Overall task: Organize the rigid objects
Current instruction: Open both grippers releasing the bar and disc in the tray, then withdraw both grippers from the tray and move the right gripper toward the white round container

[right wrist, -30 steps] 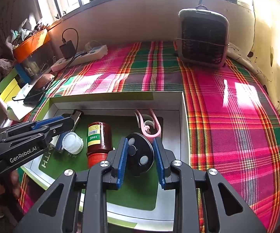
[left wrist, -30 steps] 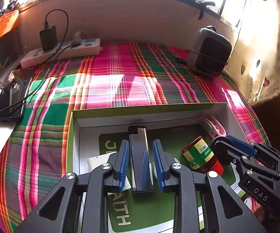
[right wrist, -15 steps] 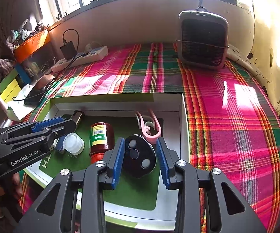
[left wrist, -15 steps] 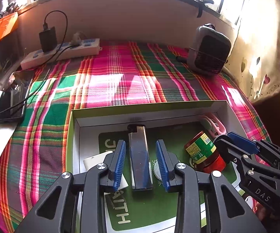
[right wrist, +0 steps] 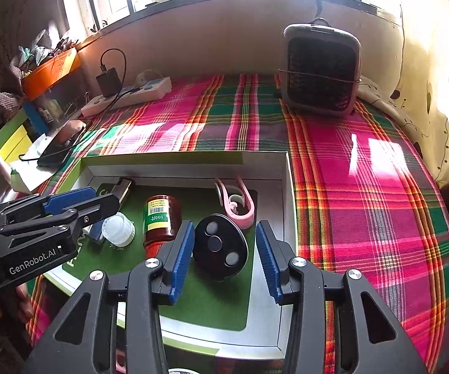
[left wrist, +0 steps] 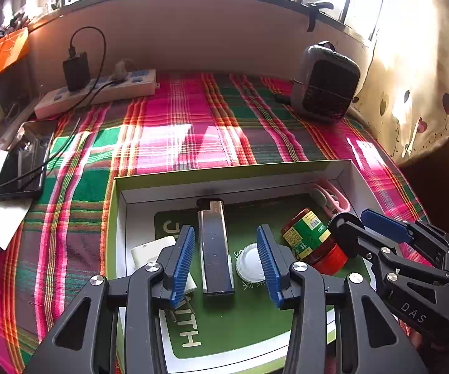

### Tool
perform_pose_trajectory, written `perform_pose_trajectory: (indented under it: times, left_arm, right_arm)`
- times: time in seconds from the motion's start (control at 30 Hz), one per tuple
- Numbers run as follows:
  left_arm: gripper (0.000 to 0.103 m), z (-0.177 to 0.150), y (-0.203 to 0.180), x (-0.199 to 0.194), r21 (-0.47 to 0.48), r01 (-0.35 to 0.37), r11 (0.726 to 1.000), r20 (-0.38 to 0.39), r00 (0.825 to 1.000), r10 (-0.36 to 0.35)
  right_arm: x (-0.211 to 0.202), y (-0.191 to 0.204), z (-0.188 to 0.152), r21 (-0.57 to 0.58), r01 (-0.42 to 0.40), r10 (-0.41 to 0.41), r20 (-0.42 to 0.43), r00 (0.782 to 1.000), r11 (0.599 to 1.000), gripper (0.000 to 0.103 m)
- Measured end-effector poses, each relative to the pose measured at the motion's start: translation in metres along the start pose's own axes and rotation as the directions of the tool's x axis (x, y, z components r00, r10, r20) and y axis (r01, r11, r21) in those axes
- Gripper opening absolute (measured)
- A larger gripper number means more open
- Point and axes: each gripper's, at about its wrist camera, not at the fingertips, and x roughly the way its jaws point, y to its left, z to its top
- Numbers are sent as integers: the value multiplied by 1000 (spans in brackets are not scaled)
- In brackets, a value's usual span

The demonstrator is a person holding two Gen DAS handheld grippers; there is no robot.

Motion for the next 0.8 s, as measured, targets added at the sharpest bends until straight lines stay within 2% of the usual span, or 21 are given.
perform_pose_trajectory:
  times: [0.07, 0.5, 0.63, 0.8]
  left_arm:
    - [41, -1, -3, -5, 23, -20, 1000, 15, 1000, 20]
    - [42, -18, -9, -41, 7, -12, 1000, 46, 999, 12]
    - [42, -26, -8, -54, -1, -12, 1000, 59, 998, 12]
    - [42, -38, -7, -70, -11, -11, 1000, 75, 997, 12]
  right_arm:
    - [-2, 1, -1, 0, -2, 2, 1, 1000, 1000, 43]
    - [-30, 11, -11, -10, 4, -3, 35, 999, 1000, 44]
    - [-40, 14, -17, -11, 1, 0, 44, 999, 1000, 52]
    - [-55, 18, -25, -8, -6, 6, 63, 998, 1000, 52]
